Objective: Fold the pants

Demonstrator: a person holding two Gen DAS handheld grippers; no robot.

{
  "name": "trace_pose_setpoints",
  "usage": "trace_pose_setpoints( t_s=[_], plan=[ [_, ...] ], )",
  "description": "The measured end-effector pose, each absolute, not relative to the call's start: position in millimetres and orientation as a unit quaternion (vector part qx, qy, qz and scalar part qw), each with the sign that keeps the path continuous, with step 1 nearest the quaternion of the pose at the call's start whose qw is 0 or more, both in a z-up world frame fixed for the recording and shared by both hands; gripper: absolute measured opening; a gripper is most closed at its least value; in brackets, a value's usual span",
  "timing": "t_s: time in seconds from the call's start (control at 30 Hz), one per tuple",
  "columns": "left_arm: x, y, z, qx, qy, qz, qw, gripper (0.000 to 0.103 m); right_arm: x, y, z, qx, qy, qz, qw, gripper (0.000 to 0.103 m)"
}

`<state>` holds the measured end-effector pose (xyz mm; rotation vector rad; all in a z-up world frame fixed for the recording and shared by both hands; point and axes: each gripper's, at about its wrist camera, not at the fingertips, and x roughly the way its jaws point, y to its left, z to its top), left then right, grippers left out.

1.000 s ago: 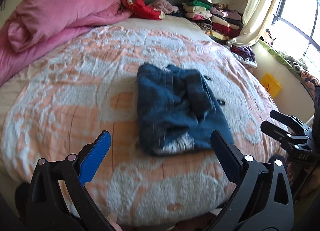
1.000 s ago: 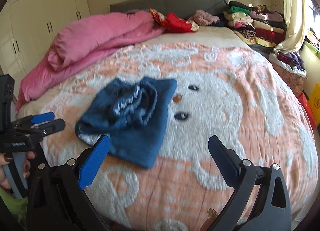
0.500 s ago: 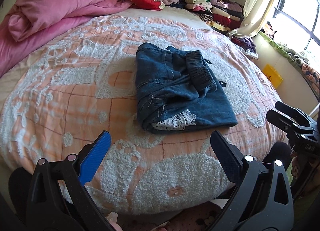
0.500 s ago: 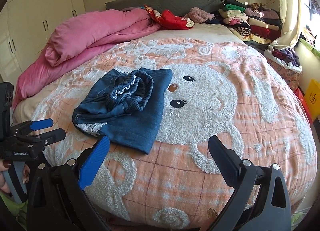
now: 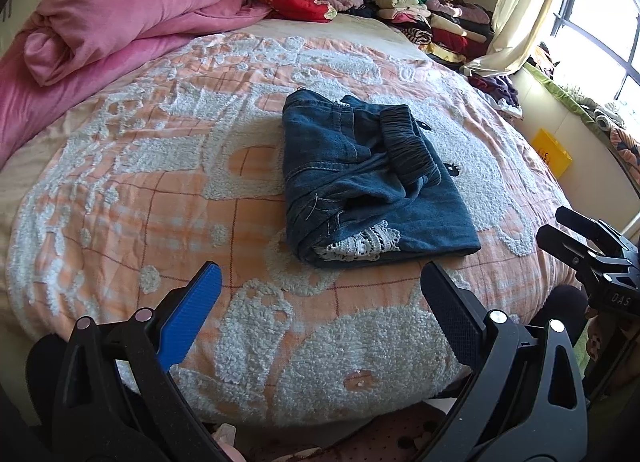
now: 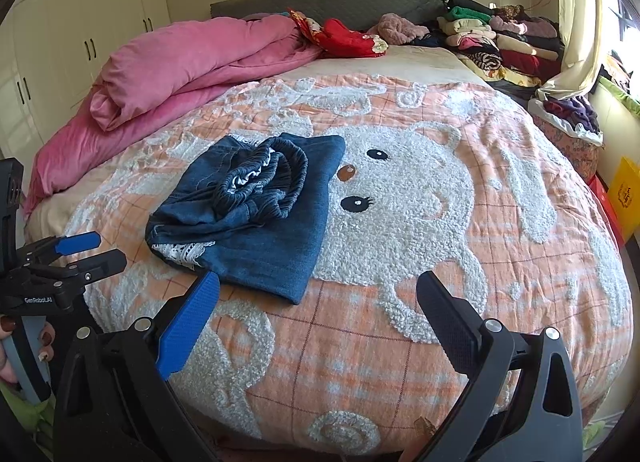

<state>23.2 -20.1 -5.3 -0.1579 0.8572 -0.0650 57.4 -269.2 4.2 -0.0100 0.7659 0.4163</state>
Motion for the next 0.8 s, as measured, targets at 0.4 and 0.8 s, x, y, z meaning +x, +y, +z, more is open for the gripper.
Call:
trace_pose_setpoints(
  t_s=[0.4,0.8],
  plan=[
    [22.8,-17.1,-4.3,-0.076,0.417,-0.026,0.905,0.093,56.4,-273.6,5.5,-0.006,0.369,0.196,0.909,0.098],
    [20.1,-16.7,-4.1,-0.080,0.418,-0.031,0.904,0.093,55.8,-273.3,5.9,-0.008,0.370,0.193,0.909,0.098]
  ],
)
